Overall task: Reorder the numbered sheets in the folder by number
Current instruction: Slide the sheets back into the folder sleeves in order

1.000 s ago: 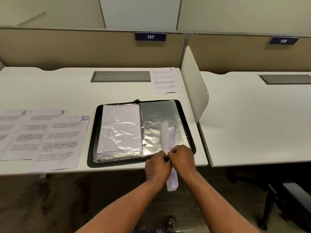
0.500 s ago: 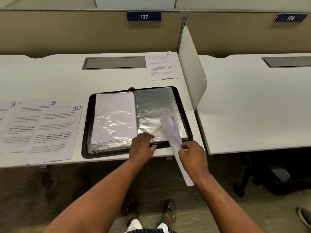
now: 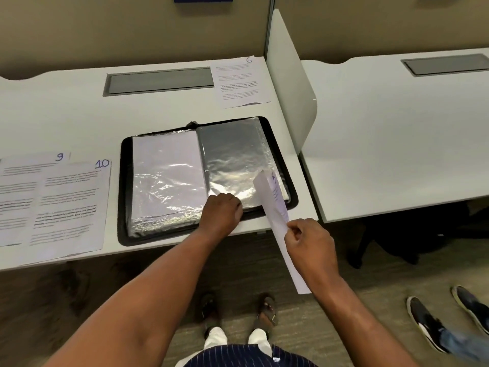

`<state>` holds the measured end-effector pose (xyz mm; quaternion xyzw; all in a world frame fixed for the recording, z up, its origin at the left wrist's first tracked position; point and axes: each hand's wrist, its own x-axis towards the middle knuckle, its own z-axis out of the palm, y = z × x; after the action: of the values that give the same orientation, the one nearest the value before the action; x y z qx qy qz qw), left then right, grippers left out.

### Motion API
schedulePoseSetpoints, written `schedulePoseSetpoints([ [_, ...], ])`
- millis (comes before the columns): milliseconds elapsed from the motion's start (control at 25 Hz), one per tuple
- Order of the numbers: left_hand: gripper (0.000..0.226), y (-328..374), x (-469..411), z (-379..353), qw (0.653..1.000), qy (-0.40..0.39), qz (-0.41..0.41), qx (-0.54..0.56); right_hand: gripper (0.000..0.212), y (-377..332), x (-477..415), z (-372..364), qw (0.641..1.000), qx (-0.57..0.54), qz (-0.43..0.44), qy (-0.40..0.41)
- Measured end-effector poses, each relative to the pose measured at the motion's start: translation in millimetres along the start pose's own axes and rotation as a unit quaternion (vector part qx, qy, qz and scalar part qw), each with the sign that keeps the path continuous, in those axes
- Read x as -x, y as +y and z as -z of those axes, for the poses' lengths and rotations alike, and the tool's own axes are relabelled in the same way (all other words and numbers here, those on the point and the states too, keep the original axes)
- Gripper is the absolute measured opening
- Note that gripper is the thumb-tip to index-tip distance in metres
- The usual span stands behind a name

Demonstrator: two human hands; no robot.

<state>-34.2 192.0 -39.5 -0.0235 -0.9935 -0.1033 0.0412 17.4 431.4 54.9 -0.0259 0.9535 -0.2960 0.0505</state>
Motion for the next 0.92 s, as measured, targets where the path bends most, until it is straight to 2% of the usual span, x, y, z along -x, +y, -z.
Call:
schedulePoseSetpoints([
  [160,0.022,-2.6,-4.8,4.6,0.996,-0.026,0.041,0.075,0.019,-1.0,4.5,2.9,1.0,-0.001,-0.01,0.007],
  [440,0.016,-10.7,-11.5,16.0,0.958,-0.043,0.145,0.242,0.019,-4.8,13.1,-0.7,1.0,0.006,-0.014,0.017],
  [640,0.012,-18.9,-21.0,22.5,0.948,-0.064,0.144,0.277,0.02,-10.1,17.7,-3.3,1.0,0.0,-0.004,0.03],
  [760,0.019,-23.5,-23.1,28.1,0.943,-0.08,0.139,0.292,0.021,-20.0,20.1,-5.0,0.997,-0.027,0.052,0.045],
  [920,0.02,-29.0,-26.4,35.5,0.936,-0.052,0.166,0.305,0.019,-25.7,25.9,-24.5,0.989,-0.01,0.148,0.019],
])
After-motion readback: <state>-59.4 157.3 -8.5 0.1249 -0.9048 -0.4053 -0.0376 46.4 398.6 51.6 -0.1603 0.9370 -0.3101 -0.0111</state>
